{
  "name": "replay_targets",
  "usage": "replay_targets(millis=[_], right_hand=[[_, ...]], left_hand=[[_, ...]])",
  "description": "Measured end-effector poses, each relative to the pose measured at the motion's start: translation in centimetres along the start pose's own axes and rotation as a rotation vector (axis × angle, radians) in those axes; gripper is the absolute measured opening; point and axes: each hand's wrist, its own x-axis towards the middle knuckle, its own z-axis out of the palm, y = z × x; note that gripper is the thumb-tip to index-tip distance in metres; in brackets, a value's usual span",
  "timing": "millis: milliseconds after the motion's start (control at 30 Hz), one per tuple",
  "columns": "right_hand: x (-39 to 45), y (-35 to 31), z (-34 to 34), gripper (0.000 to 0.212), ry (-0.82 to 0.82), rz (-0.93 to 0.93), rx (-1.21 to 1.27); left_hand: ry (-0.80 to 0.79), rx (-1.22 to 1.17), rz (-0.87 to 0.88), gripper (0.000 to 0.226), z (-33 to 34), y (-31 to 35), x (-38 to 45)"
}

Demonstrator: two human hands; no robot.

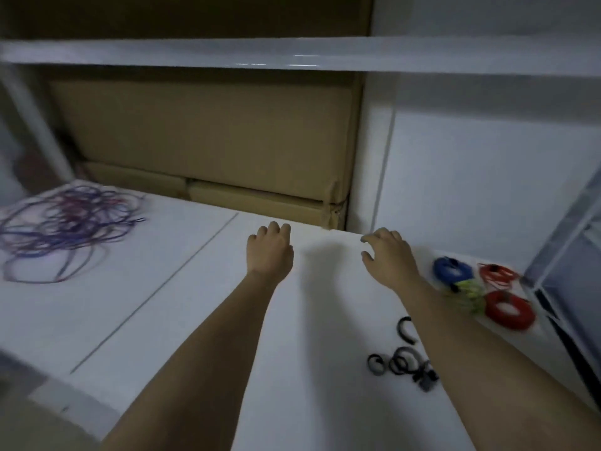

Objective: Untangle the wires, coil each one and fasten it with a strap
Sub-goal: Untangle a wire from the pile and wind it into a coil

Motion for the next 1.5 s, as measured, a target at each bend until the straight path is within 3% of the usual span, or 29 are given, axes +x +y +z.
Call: replay_targets(millis=[267,400,700,1100,1300,1500], right_hand=[[6.0,-22.0,4.1,0.039,-0.080,-0.279,-0.030],[7.6,-34.6,6.8,0.038,-0.105,-0.413,-0.038],[12.3,-57.2,13.3,0.042,-0.098,-0.431,0.117],[21.6,-73.5,19.8,0.044,-0.085,-0.500,0.141],[28.0,-79.2,25.4,0.040,-0.151,-0.416,0.205],[29.3,-81.4,27.8,0.025,-0.210,-0.426,0.267]], left_hand=[[0.022,0.170,-0.337,0.036,-7.0,-19.9,-4.8],[0.038,0.196,-0.425,0.042,-9.6,-30.1,-6.8],[0.006,0.150,-0.518,0.046,-9.8,-51.7,-9.0],[0.002,0.058,-0.560,0.040,-7.8,-71.7,-5.7],[-0.048,0.018,-0.485,0.037,-4.9,-79.7,0.1],[-0.138,-0.160,-0.267,0.043,-1.8,-83.2,4.8]])
